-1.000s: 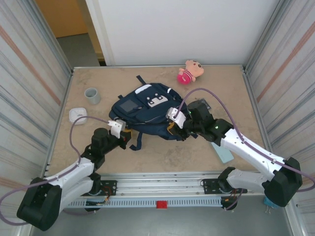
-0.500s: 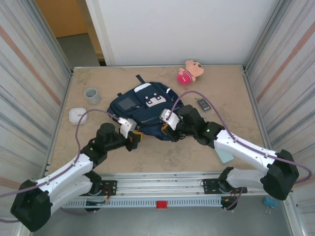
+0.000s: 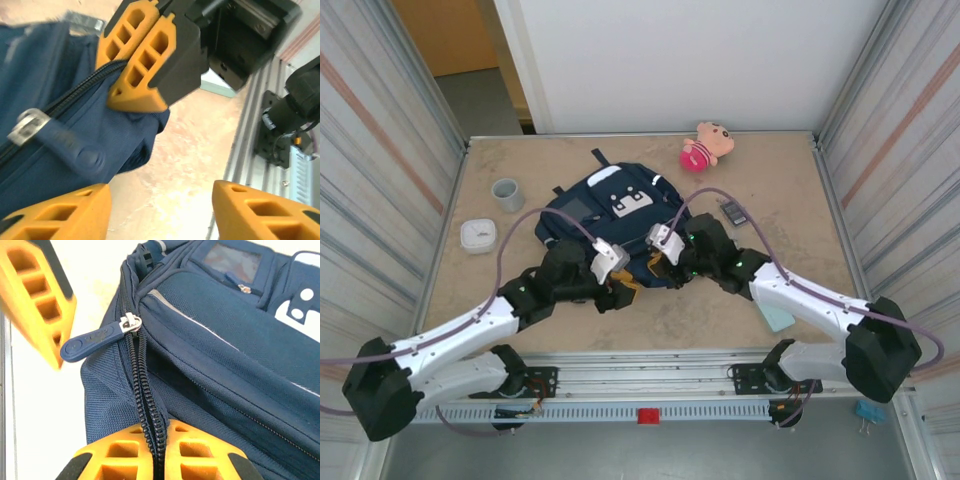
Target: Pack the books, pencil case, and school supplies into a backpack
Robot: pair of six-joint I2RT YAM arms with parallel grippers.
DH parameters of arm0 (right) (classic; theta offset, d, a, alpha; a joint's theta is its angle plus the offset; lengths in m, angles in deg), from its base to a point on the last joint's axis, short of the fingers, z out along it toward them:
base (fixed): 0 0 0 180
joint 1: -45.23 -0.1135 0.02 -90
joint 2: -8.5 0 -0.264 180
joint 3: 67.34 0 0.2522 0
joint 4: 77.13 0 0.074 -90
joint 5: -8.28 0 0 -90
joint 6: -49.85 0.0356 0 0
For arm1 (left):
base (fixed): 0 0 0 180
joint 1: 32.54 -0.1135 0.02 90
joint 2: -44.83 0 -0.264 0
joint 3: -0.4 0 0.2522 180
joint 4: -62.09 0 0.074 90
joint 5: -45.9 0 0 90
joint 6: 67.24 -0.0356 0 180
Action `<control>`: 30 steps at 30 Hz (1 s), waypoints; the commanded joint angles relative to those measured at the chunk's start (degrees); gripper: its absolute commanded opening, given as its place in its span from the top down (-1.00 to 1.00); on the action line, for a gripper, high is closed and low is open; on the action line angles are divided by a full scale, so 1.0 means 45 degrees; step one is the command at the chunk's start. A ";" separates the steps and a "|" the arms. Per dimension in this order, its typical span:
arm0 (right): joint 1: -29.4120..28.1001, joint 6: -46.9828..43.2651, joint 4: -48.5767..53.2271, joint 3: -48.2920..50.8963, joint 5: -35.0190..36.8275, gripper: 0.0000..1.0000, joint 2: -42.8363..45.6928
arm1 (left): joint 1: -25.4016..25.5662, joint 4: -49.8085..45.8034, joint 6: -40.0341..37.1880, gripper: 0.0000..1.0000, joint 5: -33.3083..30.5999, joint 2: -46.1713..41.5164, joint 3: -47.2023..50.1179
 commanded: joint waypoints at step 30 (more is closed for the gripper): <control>0.1391 -0.3830 0.2230 -0.0964 -0.4329 1.00 0.0662 | -0.0667 0.2720 -0.7918 0.07 -0.2635 0.0606 0.1458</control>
